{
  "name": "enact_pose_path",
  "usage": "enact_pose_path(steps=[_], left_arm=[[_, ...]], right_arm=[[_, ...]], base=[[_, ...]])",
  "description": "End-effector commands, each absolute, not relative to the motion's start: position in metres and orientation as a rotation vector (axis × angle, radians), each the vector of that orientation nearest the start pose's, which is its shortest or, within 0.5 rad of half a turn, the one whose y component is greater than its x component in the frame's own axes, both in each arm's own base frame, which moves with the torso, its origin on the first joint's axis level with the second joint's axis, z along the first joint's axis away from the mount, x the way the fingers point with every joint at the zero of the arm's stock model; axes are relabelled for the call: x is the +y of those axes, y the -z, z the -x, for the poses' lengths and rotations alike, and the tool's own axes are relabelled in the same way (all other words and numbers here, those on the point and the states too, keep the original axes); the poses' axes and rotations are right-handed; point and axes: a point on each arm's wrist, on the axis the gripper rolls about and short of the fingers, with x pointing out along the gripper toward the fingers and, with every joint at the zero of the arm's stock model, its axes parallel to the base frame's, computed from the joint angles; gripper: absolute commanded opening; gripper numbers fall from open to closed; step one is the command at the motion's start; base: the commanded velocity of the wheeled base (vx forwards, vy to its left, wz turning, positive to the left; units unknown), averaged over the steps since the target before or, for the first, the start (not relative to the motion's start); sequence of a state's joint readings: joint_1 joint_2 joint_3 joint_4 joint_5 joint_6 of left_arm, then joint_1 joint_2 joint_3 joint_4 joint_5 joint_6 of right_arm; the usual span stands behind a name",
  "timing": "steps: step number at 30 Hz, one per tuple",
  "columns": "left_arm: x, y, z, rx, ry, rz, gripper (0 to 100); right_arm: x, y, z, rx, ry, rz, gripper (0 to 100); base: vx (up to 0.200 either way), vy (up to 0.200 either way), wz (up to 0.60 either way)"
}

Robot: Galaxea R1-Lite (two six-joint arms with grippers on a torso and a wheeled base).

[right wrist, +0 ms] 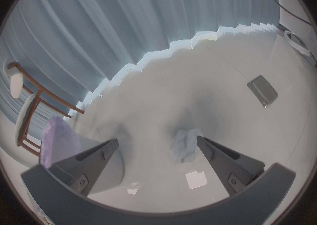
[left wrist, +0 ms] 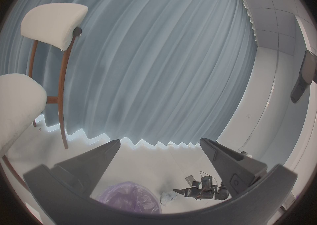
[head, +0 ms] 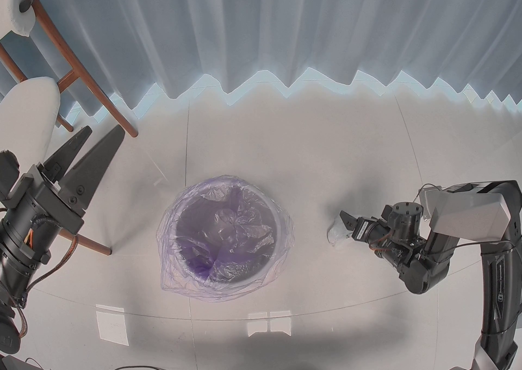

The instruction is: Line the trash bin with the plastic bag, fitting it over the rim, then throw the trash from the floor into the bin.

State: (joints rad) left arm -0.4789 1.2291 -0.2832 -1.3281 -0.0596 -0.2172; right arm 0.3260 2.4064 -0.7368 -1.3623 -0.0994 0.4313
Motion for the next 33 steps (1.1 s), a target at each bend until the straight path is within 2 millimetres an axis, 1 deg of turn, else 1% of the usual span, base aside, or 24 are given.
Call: enact_pose_path(steps=[1,2,5,8,9,14,20,26,29,33], left_arm=[[-0.07,-0.233,-0.132,-0.37,0.578,0.291,100],[-0.07,-0.232,-0.132,-0.364,0.576,0.29,100],[-0.069,-0.226,-0.13,-0.347,0.571,0.269,100],[-0.069,-0.221,-0.129,-0.345,0.558,0.217,100],[-0.068,-0.22,-0.129,-0.347,0.553,0.199,100],[-0.068,-0.22,-0.13,-0.345,0.536,0.181,100],[-0.059,-0.217,-0.135,-0.321,0.47,0.162,100],[-0.057,-0.215,-0.138,-0.303,0.451,0.16,100],[-0.055,-0.216,-0.139,-0.305,0.442,0.158,100],[-0.055,-0.217,-0.139,-0.306,0.448,0.158,100]], right_arm=[[0.089,0.031,-0.396,0.356,-0.069,-0.3,100],[0.086,0.04,-0.398,0.374,-0.063,-0.26,100],[0.081,0.056,-0.405,0.371,-0.058,-0.2,100],[0.081,0.07,-0.406,0.381,-0.059,-0.192,100],[0.081,0.071,-0.406,0.389,-0.065,-0.195,100],[0.083,0.07,-0.409,0.401,-0.121,-0.21,100],[0.084,0.064,-0.415,0.507,-0.148,-0.241,100],[0.086,0.062,-0.424,0.533,-0.175,-0.253,100],[0.089,0.061,-0.436,0.507,-0.18,-0.254,100],[0.09,0.063,-0.438,0.528,-0.176,-0.251,100]], base=[[0.0,0.0,0.0],[0.0,0.0,0.0],[0.0,0.0,0.0],[0.0,0.0,0.0],[0.0,0.0,0.0],[0.0,0.0,0.0],[0.0,0.0,0.0],[0.0,0.0,0.0],[0.0,0.0,0.0],[0.0,0.0,0.0]])
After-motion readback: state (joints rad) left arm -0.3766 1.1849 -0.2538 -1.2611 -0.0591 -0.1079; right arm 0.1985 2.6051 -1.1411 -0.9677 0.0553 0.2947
